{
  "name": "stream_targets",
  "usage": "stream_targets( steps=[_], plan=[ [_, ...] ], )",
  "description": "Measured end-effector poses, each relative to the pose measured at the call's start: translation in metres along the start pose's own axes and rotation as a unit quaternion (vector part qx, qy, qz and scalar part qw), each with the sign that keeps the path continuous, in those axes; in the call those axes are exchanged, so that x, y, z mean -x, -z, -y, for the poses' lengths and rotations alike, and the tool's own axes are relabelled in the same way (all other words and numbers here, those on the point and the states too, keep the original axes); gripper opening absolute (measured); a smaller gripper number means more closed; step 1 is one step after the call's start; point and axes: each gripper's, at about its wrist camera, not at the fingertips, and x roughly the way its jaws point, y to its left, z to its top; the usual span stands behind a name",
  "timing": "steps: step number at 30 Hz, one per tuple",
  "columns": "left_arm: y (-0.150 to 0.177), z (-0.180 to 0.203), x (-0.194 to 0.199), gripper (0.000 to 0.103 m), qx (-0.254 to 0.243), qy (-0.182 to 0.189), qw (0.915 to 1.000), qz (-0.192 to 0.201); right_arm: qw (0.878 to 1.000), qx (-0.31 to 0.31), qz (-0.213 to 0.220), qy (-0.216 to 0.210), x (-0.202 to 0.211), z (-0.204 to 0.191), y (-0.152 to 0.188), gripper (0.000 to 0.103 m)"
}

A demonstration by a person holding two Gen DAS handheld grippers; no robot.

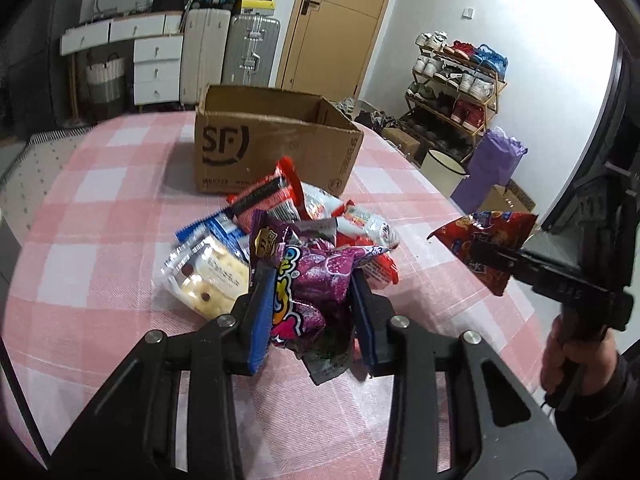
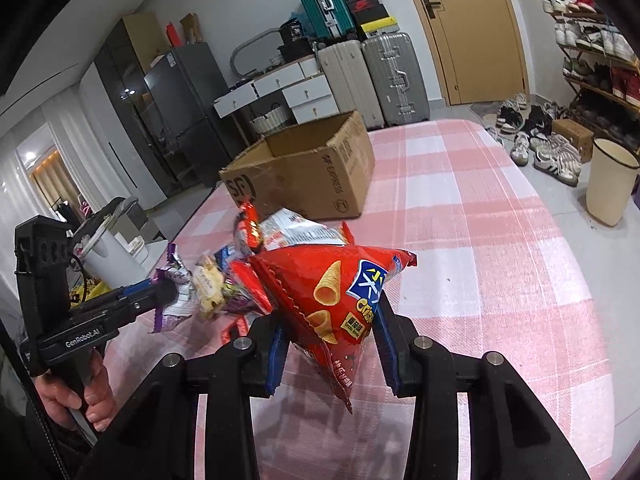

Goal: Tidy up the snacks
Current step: 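Lift both bags and carry them over the cardboard box with both grippers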

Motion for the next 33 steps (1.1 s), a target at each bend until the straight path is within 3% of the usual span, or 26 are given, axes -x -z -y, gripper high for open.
stream_targets(
  steps=[17,28,33],
  plan=[
    [-0.058,0.000,0.068,0.033,-0.012,-0.005,0.9980,0.061,0.996,0.053,0.031,-0.067,0.017,-0.067,-0.057,0.039],
    [-0.127,-0.015,0.097,0.033,-0.010,-0.002,0.9959,0.090,0.992,0.080,0.051,-0.088,0.014,-0.091,-0.115,0.039],
    [-0.166,-0.020,0.089,0.033,-0.006,0.001,0.9961,0.088,0.991,0.085,0.055,-0.089,0.006,-0.097,-0.144,0.039]
  ],
)
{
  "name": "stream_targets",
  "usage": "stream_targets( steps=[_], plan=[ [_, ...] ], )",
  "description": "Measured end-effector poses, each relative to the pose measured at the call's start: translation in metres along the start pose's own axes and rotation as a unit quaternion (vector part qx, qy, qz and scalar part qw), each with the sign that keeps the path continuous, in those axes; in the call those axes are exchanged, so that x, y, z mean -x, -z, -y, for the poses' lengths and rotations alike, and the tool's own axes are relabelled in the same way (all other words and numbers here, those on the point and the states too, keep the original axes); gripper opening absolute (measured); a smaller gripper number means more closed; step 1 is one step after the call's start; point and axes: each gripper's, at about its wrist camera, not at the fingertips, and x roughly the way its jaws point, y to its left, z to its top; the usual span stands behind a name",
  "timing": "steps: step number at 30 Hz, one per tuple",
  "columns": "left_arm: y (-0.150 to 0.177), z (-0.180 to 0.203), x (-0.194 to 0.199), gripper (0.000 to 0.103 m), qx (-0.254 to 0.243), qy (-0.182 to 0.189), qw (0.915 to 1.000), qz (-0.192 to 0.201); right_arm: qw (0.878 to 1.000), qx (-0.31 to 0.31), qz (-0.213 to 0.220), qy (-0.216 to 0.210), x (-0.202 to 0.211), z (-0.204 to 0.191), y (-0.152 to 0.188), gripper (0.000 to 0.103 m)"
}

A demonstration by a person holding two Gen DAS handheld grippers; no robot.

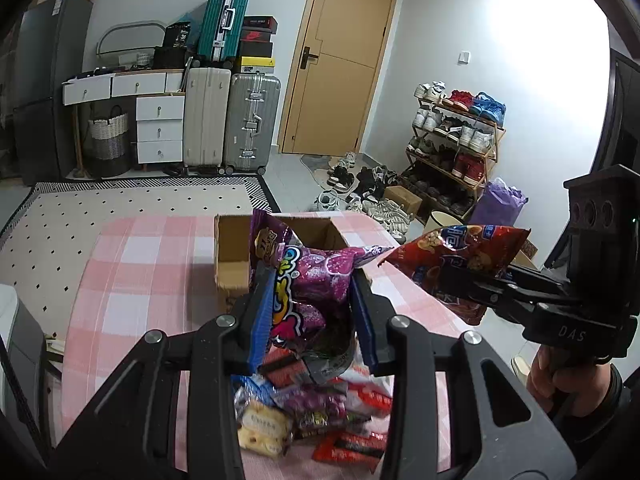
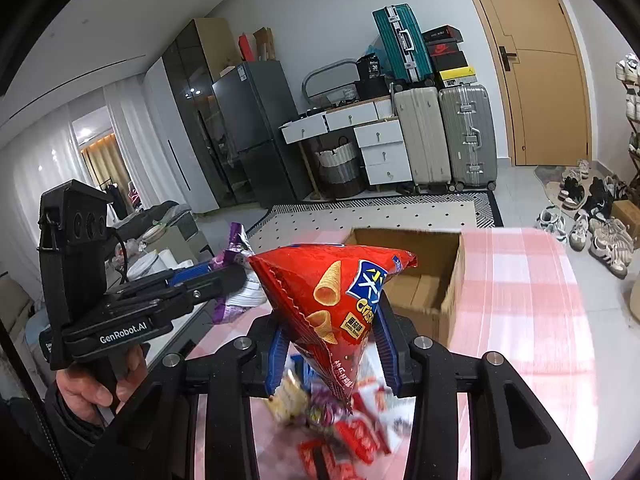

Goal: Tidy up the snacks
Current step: 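Lift both bags and carry them over the cardboard box with both grippers, then open both grippers to drop the bags into the box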

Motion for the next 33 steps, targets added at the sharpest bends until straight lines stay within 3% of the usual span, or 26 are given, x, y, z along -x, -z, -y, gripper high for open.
stream_targets(
  steps=[14,19,33],
  plan=[
    [-0.074,-0.007,-0.101,0.034,0.008,-0.007,0.9996,-0.027,1.000,0.008,-0.014,0.010,-0.061,0.019,-0.063,0.039],
    [-0.079,-0.021,-0.148,0.034,0.013,-0.014,0.9986,-0.050,0.999,0.008,-0.026,0.025,-0.093,0.034,-0.068,0.039],
    [-0.047,-0.059,-0.259,0.034,0.042,-0.014,0.9943,-0.097,0.996,-0.022,-0.068,0.058,-0.175,0.083,-0.051,0.039]
  ],
)
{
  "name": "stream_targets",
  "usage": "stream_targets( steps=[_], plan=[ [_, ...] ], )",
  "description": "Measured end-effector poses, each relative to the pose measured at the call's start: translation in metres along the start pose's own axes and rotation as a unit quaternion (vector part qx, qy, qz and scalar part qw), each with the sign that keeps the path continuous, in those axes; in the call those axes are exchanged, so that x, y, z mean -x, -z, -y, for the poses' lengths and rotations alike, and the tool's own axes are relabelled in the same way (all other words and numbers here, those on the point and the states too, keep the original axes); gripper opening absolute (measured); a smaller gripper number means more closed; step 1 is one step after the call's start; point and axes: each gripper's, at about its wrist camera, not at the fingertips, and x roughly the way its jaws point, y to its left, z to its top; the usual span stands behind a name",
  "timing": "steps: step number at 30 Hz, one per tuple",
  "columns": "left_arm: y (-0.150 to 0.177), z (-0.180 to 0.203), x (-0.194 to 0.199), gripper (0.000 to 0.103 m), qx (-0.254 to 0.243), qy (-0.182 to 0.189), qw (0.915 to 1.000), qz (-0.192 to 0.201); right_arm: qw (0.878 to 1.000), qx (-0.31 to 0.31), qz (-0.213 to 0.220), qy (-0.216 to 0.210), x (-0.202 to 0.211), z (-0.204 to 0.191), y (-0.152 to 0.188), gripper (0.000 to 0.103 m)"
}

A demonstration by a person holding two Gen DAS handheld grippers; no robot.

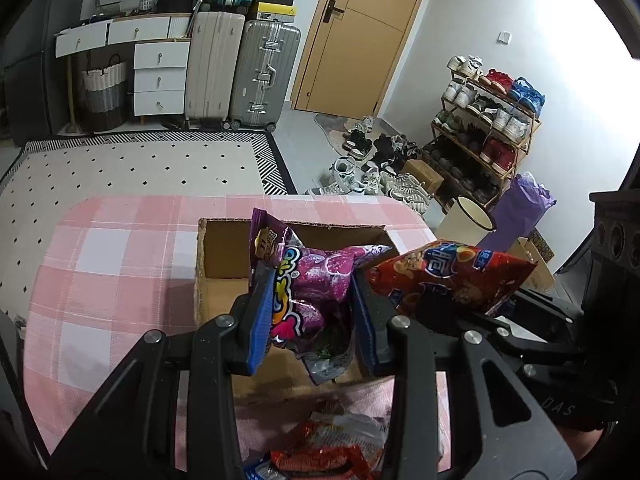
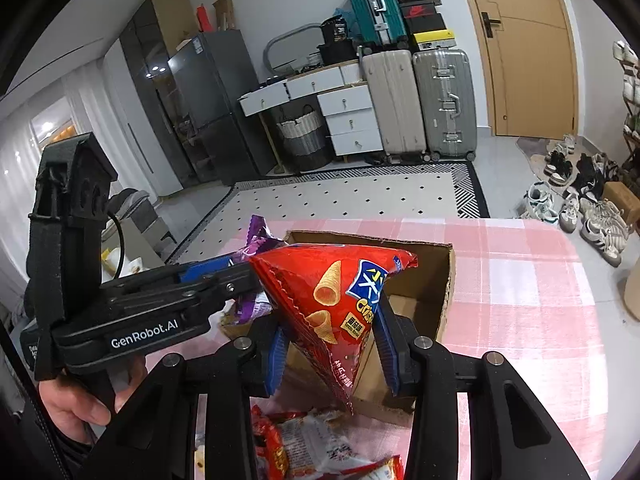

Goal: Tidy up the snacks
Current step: 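Open both grippers to drop the bags into the box, then withdraw both grippers from the box back toward the snack pile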

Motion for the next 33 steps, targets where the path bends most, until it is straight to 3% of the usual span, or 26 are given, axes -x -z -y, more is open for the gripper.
stream_targets(
  steps=[4,6,10,11,19,23,33],
  plan=[
    [0.003,-0.003,-0.025,0.042,0.004,0.000,0.9998,-0.020,1.000,-0.020,-0.011,0.007,-0.019,0.010,0.000,0.041],
    [0.003,-0.002,-0.030,0.059,0.008,-0.008,0.9997,-0.022,1.000,-0.023,-0.015,0.008,-0.024,0.010,0.003,0.054],
    [0.001,-0.005,-0.026,0.069,0.008,-0.015,0.9998,-0.009,1.000,-0.018,0.001,0.018,-0.023,0.013,0.001,0.062],
    [0.001,-0.006,-0.020,0.070,0.007,-0.016,0.9998,-0.004,1.000,-0.019,0.004,0.019,-0.020,0.015,0.001,0.067],
    [0.011,-0.005,0.022,0.074,0.008,-0.030,0.9994,0.018,0.999,-0.012,0.041,0.021,0.021,0.013,0.001,0.068],
    [0.021,-0.001,0.048,0.079,0.008,-0.039,0.9989,0.026,0.998,-0.001,0.057,0.025,0.044,0.006,0.002,0.079],
    [0.041,0.020,0.102,0.084,0.000,-0.076,0.9961,0.043,0.997,0.021,0.072,0.025,0.087,-0.018,0.016,0.084]
  ],
)
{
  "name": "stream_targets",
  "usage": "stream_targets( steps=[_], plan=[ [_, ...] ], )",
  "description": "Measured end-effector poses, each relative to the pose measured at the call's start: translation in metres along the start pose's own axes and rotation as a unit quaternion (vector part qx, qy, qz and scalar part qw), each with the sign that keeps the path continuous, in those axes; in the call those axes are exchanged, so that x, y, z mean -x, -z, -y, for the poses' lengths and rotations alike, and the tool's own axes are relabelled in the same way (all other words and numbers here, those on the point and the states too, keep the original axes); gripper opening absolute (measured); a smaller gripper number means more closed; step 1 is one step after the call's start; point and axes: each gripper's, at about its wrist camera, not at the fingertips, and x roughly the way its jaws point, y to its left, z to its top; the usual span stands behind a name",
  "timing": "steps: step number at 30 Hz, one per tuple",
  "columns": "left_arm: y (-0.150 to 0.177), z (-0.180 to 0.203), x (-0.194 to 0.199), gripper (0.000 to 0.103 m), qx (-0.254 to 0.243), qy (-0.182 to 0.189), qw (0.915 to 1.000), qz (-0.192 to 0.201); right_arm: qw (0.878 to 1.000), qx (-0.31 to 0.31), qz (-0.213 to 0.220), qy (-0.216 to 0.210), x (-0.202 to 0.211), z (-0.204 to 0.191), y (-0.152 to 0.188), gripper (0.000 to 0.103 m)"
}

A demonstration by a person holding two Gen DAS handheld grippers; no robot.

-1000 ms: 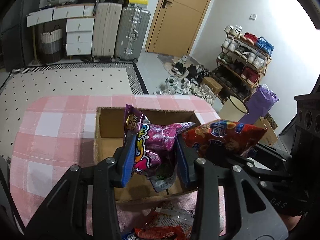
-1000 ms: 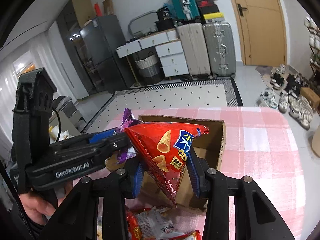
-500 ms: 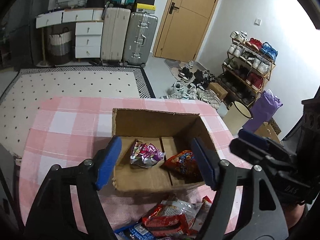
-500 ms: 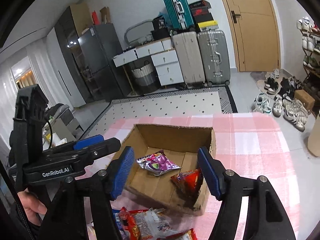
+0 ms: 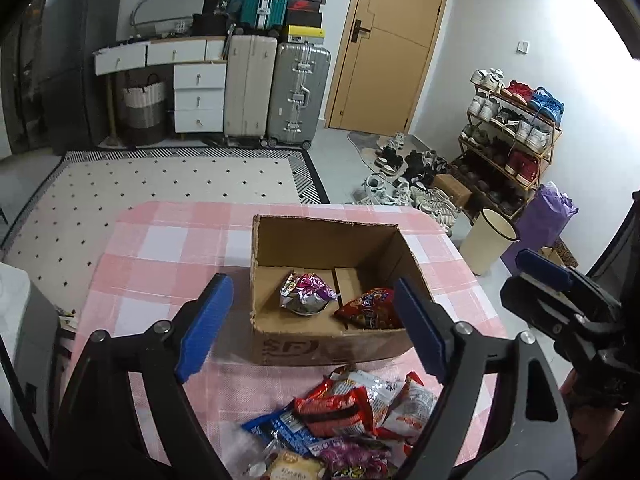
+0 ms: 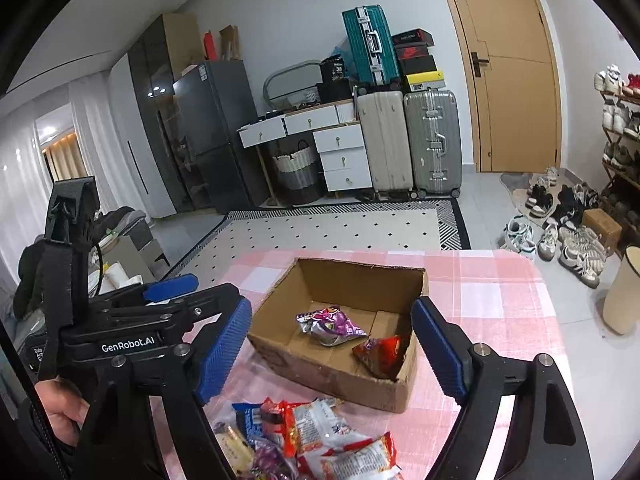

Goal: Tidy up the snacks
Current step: 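Withdraw both grippers from the box back toward the snack pile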

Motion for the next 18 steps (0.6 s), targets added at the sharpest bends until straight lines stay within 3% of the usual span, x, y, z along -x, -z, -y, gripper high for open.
stream_targets(
  steps=[10,14,18],
  plan=[
    [0.021,0.016,0.058,0.088,-0.011,-0.011,0.9997,0.019,1.000,0.007,0.027,-0.001,0.055,-0.019,0.020,0.092],
    [0.035,0.020,0.085,0.102,-0.011,-0.010,0.9992,0.036,0.999,0.012,0.033,0.000,0.074,-0.028,0.029,0.095],
    [0.049,0.024,0.108,0.102,-0.015,-0.009,0.9988,0.045,0.999,0.016,0.036,-0.004,0.092,-0.038,0.043,0.096]
  ],
)
